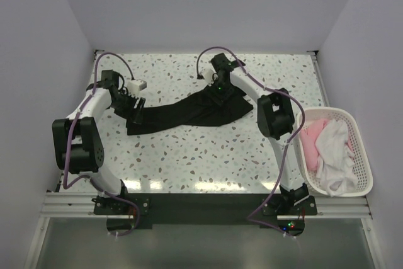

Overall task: Fold and stack the t-shirts
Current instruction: Flatten the tshirt out

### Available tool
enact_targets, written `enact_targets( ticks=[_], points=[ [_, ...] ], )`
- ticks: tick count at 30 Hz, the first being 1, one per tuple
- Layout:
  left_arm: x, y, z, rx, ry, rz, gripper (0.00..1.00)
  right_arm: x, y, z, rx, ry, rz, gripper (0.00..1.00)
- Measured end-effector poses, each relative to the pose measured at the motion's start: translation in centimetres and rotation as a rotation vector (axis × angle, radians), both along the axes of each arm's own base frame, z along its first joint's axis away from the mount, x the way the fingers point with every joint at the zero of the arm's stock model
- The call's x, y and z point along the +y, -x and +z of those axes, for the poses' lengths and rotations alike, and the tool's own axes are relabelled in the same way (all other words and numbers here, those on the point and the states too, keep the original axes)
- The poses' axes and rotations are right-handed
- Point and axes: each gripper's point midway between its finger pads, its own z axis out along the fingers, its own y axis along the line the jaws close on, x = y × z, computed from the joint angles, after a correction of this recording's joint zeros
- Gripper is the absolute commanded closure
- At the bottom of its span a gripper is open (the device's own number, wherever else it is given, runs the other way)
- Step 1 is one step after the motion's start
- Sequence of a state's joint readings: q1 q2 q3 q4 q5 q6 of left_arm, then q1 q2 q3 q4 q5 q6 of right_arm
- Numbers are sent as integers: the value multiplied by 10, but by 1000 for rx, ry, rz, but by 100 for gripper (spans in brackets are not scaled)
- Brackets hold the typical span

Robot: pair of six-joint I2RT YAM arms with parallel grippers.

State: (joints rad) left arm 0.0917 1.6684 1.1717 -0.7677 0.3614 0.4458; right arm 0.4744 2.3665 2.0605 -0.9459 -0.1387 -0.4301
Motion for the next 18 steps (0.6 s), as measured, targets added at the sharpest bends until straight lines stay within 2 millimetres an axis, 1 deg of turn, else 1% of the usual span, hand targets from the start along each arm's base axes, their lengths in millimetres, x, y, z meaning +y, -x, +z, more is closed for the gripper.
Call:
enact_targets(
  ticks=[3, 5, 9, 11, 14, 18],
  points=[
    [0, 0, -1, 1, -2, 1, 32, -1, -5, 5, -18, 3, -16, 44],
    [1, 0, -1, 3, -3, 1, 32, 2, -11, 14, -38, -12, -29, 43],
    [1, 0, -2, 5, -3, 2, 32, 9, -26, 35, -96, -50, -45, 43],
    [1, 0, -3, 9, -2, 2, 32, 11, -30, 41, -112, -59, -48, 44],
    [1, -1, -5, 15, -2, 2, 32, 10, -32, 40, -113, -57, -52, 42],
    [1, -4, -6, 16, -2, 2, 32, 8, -32, 34, -100, -49, -53, 41]
  ],
)
